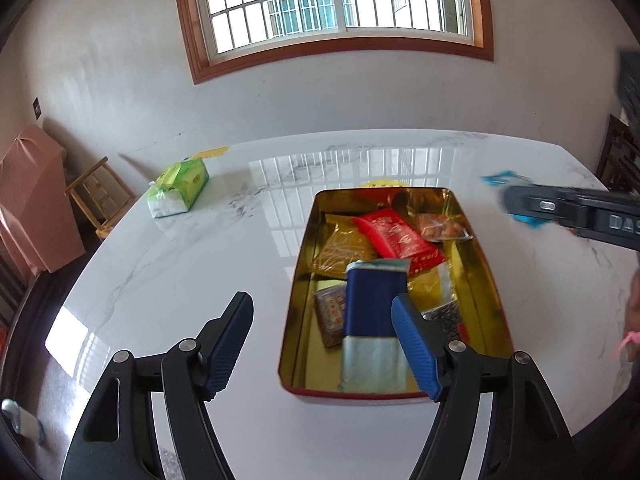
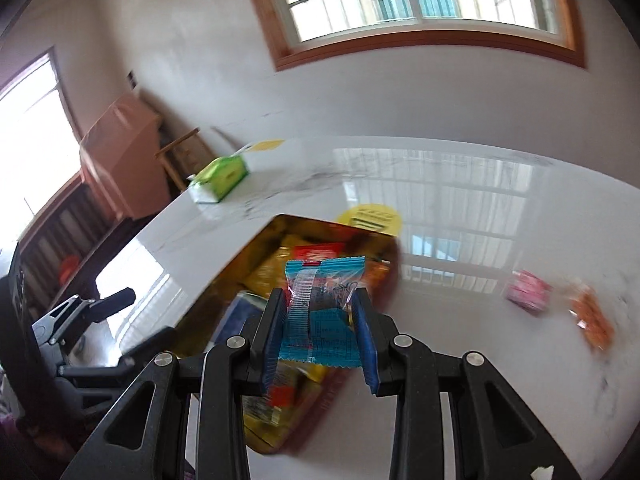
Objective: Organize snacks
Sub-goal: 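Lower the blue packet into the gold tin and open the right gripper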
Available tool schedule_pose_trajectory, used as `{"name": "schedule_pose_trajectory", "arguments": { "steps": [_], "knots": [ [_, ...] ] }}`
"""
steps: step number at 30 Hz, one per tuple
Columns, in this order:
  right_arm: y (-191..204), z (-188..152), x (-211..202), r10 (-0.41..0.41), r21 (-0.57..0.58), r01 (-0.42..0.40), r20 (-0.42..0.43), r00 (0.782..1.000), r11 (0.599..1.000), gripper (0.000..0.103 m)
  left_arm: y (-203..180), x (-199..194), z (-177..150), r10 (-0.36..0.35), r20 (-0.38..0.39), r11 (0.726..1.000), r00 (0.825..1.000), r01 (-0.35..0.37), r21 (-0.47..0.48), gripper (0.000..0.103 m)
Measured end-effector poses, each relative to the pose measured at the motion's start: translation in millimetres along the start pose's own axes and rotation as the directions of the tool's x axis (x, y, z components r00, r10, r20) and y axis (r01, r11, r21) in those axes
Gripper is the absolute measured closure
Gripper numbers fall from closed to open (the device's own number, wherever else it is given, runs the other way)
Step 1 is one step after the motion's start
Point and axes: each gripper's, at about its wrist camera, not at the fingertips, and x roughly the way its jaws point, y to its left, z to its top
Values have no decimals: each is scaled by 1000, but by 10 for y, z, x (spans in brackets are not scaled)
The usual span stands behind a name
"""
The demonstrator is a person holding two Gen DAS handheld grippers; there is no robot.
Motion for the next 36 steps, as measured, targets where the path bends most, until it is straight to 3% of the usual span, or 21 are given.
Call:
{"name": "schedule_pose_trajectory", "arguments": {
  "steps": [4, 12, 21, 23, 25, 30, 33, 36],
  "knots": [
    [240, 75, 288, 19, -28, -21, -46, 999, 999, 72, 108, 25, -45, 5, -7, 1000, 1000, -5, -8, 29],
    [341, 188, 800, -2, -20, -1, -124, 992, 1000, 71, 271, 88, -115, 19, -24, 1000, 1000, -19, -9, 27],
    [490, 287, 1105, -31, -29, 27, -138, 990, 999, 70, 388, 191, -170, 24, -54, 1000, 998, -25, -19, 27],
    [491, 292, 1107, -12, -13, 10, -132, 991, 1000, 63, 392, 201, -176, 29, -58, 999, 998, -30, -14, 27],
    [476, 286, 1051, -15, -7, 14, -108, 994, 1000, 54, 395, 209, -179, 30, -62, 999, 998, -31, -12, 27],
    [281, 234, 592, 0, 54, -1, 26, 1000, 999, 54, 386, 214, -177, 34, -67, 999, 997, -34, -7, 27],
    [16, 46, 175, -43, 84, 35, 93, 995, 996, 46, 355, 223, -165, 39, -70, 999, 997, -39, 0, 26],
    [-354, -247, -202, -148, 114, 135, 115, 982, 984, 40, 296, 208, -150, 35, -72, 999, 997, -34, 13, 26]
  ]
}}
